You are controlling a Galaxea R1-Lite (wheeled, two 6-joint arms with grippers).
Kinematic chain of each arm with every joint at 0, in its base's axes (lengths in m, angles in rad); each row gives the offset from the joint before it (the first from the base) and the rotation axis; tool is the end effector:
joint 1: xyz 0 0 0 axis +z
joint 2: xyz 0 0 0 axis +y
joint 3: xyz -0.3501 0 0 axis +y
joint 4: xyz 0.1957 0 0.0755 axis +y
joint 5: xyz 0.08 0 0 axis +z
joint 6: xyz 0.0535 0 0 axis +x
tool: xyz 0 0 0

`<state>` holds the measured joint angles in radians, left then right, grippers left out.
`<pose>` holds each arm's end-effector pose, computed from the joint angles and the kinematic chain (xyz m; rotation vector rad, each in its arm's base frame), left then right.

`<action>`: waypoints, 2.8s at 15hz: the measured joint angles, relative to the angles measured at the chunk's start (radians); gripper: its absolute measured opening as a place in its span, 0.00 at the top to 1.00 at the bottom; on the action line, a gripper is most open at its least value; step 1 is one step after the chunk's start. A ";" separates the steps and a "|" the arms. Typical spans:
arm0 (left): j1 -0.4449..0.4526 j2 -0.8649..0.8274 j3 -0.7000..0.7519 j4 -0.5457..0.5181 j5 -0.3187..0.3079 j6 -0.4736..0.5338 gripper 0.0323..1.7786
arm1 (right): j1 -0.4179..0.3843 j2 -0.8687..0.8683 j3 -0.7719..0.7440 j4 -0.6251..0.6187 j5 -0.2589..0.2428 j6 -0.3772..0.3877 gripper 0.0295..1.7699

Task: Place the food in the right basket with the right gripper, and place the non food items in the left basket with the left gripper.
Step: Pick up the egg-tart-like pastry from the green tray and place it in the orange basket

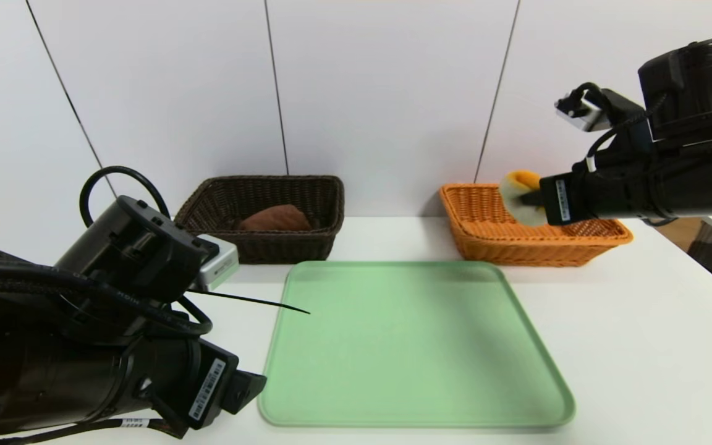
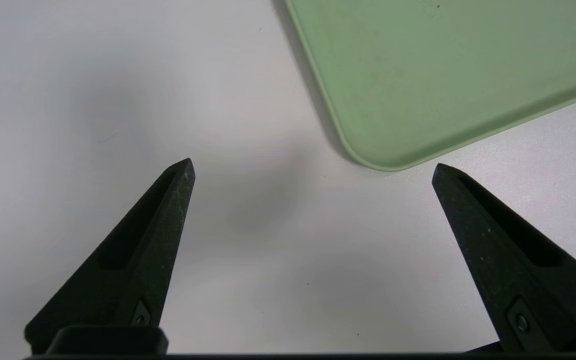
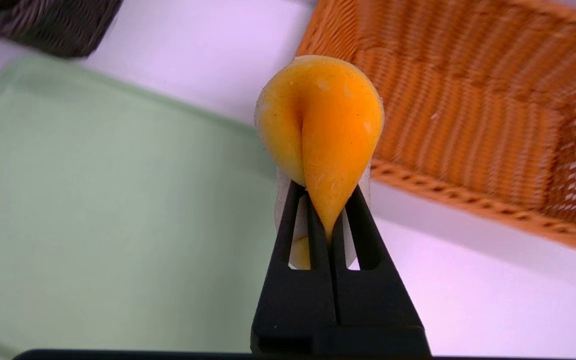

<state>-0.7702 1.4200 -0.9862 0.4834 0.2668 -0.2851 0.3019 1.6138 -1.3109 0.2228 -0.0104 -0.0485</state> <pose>0.1797 -0.1547 0.2279 0.1947 0.8561 -0.3455 0.3246 0.1005 0.2965 -0.1291 0.5143 0.2974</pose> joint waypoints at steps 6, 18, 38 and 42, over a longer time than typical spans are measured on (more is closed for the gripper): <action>0.000 -0.018 -0.007 0.000 0.000 0.005 0.05 | -0.163 0.191 -0.118 -0.048 -0.002 -0.001 0.98; 0.001 -0.016 -0.003 -0.028 -0.004 0.005 0.05 | -0.257 0.463 -0.266 -0.085 0.000 0.029 0.98; 0.001 -0.013 0.000 -0.029 -0.007 0.003 0.05 | -0.260 0.489 -0.326 -0.063 0.000 0.029 0.20; 0.001 -0.013 -0.002 -0.029 -0.008 0.003 0.05 | -0.260 0.484 -0.329 -0.053 0.000 0.028 0.14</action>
<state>-0.7696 1.4070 -0.9881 0.4545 0.2591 -0.2817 0.0423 2.0979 -1.6396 0.1698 -0.0109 -0.0206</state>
